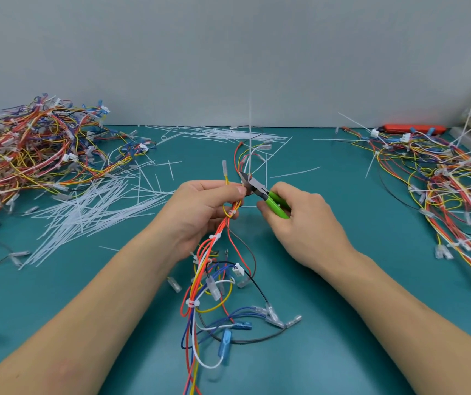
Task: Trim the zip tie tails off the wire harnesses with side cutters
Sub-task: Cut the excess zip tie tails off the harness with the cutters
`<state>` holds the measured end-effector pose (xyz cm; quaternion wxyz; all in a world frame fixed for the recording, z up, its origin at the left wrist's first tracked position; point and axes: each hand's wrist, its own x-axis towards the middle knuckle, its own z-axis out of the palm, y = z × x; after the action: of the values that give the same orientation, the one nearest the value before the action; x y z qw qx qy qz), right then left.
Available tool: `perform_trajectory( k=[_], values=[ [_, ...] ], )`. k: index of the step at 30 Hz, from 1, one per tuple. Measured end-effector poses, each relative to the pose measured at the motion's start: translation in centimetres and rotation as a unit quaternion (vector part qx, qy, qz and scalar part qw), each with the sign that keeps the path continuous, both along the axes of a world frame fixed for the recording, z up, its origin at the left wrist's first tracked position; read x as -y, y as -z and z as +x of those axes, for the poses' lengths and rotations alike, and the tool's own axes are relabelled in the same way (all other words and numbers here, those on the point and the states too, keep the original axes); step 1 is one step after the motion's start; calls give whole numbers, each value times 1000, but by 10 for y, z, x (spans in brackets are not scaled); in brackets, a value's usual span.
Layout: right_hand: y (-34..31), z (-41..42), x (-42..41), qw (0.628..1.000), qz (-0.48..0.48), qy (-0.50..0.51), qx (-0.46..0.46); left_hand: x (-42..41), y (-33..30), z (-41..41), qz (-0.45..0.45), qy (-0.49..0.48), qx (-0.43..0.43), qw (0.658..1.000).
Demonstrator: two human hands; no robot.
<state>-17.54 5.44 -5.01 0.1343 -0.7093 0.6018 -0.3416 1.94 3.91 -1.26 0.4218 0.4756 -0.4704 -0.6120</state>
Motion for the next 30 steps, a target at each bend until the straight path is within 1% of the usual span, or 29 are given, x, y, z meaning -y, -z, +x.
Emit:
perform_trajectory(
  k=[3, 6, 19, 23, 26, 30],
  values=[
    [0, -1, -1, 999, -5, -21, 28, 0, 0, 0, 5, -4, -4, 1000],
    [-2, 0, -1, 999, -17, -38, 29, -1, 0, -1, 0, -7, 0, 1000],
    [-2, -3, 2, 999, -18, -30, -1, 0, 3, -2, 5, -10, 7, 1000],
    [-2, -3, 2, 999, -28, -30, 16, 1, 2, -2, 5, -9, -4, 1000],
    [-2, -3, 3, 999, -11, -23, 29, 2, 2, -1, -3, -5, 9, 1000],
    [-4, -1, 3, 1000, -11, 4, -12, 2, 3, 0, -2, -4, 9, 1000]
  ],
)
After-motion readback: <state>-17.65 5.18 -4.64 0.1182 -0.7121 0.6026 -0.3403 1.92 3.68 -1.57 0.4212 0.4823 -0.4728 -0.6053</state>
